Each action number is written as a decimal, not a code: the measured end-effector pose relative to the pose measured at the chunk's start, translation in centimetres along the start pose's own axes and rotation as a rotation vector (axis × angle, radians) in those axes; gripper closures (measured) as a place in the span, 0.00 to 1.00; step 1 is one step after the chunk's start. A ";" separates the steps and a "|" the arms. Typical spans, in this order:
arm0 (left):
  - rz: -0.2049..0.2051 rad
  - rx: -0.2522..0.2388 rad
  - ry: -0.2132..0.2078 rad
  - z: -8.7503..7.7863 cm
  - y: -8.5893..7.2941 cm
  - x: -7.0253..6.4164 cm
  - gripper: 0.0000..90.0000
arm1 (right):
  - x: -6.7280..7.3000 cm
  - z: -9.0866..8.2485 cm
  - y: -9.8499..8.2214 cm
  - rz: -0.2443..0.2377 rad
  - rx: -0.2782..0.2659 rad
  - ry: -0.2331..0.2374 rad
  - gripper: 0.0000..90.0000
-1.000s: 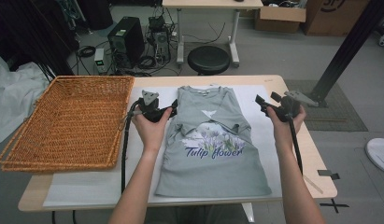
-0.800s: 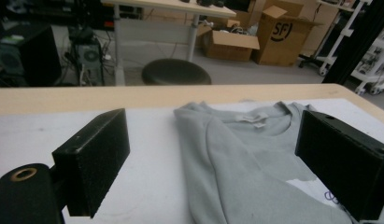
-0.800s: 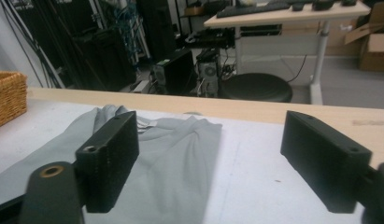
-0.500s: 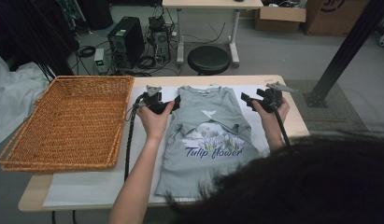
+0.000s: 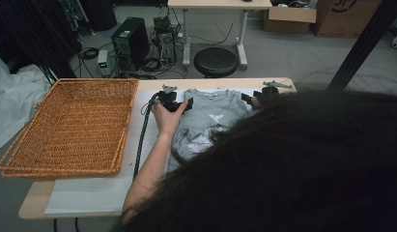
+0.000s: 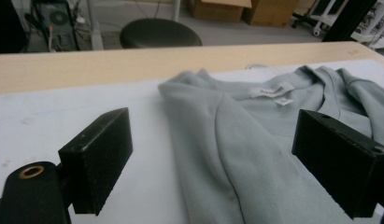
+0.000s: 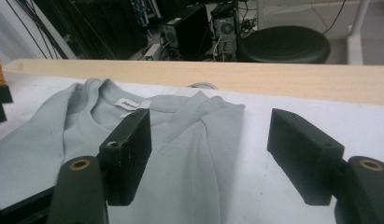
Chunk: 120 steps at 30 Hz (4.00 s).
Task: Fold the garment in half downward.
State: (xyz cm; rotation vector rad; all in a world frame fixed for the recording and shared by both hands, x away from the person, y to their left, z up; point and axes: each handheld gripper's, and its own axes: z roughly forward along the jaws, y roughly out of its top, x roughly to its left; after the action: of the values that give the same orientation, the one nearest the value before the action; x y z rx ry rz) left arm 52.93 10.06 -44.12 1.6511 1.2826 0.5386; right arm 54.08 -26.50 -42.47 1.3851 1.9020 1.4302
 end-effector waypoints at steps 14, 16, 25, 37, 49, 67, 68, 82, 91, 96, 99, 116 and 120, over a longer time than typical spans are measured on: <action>-0.016 0.049 0.007 3.3 0.9 1.0 0.19 | -0.9 4.2 -0.2 0.010 0.062 -0.007 0.41; -0.035 0.046 -0.004 3.7 0.9 1.1 0.19 | -1.1 4.7 -0.2 0.013 0.086 -0.009 0.41; -0.019 0.101 0.001 5.4 0.9 1.0 0.27 | -2.0 6.1 -1.1 0.022 0.099 0.003 0.49; 0.032 0.115 -0.004 5.3 0.9 1.1 0.71 | -1.3 6.7 -0.3 -0.093 0.182 -0.001 0.91; 0.076 0.022 -0.109 3.1 2.1 0.5 0.91 | 0.1 4.9 1.2 -0.121 0.105 0.077 0.95; 0.151 -0.173 -0.238 -7.2 2.3 -3.8 0.90 | 6.1 -4.8 2.3 -0.257 -0.114 0.215 0.95; 0.161 -0.184 -0.244 -8.0 2.1 -4.0 0.90 | 6.4 -5.5 2.2 -0.263 -0.122 0.226 0.95; 0.252 -0.301 -0.417 -18.7 -3.3 -6.9 0.90 | 8.7 -15.7 -3.1 -0.344 -0.208 0.394 0.94; 0.288 -0.304 -0.506 -23.0 -9.9 -7.8 0.90 | 9.4 -20.6 -8.6 -0.383 -0.215 0.490 0.93; 0.311 -0.280 -0.537 -24.7 -13.1 -7.9 0.90 | 9.9 -22.9 -11.8 -0.404 -0.214 0.545 0.93; 0.321 -0.257 -0.561 -25.4 -14.6 -8.1 0.90 | 9.8 -24.0 -13.3 -0.413 -0.189 0.537 0.97; 0.288 -0.176 -0.660 -26.9 -16.4 -5.7 0.56 | 9.6 -24.4 -15.2 -0.378 -0.081 0.552 0.78; 0.236 -0.171 -0.584 -25.8 -15.2 -5.4 0.45 | 9.7 -23.8 -14.7 -0.350 -0.089 0.513 0.74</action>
State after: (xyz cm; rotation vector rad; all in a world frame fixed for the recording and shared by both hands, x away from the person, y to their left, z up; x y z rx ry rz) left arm 23.08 15.70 -44.38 1.6566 0.6058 0.2603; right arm 24.70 -29.96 -43.44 0.6293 2.2074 1.7686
